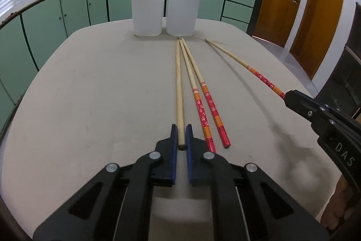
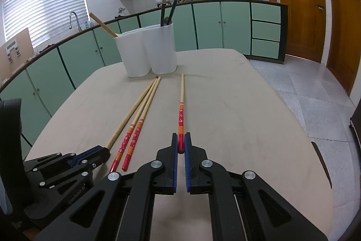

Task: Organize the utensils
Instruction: 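Lift the wooden chopstick with left tool over the holder while right tool carries the red-patterned chopstick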

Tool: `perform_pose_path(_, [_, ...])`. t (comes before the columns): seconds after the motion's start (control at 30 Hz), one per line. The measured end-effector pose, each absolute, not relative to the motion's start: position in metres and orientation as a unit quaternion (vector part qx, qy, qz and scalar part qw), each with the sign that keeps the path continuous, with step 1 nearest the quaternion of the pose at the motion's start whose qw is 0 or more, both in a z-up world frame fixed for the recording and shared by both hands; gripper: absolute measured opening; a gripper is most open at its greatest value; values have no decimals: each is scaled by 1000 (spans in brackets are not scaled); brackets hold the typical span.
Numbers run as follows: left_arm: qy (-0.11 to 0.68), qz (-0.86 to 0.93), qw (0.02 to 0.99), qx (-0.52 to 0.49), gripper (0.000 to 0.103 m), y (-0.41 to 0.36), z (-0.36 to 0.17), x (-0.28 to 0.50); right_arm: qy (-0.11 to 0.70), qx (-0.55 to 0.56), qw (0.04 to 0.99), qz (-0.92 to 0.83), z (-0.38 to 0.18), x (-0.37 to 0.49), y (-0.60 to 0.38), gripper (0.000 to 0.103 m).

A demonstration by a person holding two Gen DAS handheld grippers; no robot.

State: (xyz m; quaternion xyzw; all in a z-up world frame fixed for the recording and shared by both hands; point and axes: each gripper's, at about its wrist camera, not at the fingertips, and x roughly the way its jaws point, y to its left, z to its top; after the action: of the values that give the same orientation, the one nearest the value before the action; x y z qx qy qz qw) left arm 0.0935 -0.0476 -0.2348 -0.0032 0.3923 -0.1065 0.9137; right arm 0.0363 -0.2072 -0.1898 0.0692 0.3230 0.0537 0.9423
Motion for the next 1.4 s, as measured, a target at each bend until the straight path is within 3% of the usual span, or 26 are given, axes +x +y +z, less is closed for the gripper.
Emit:
perform_pose_path(0.27, [348,-104,932,0,6,-36,-191,87,304,57,949,58,-172,35,-208,5])
perform_pose_path(0.73, [241,-114,964,-10,6,-25,-91,100,233,47,967,86,-82,52,-218,5])
perform_pose_path(1.4, [188,-130,973,-11,6,-29,-9,102,209,50,963,165,17,103,-218,5])
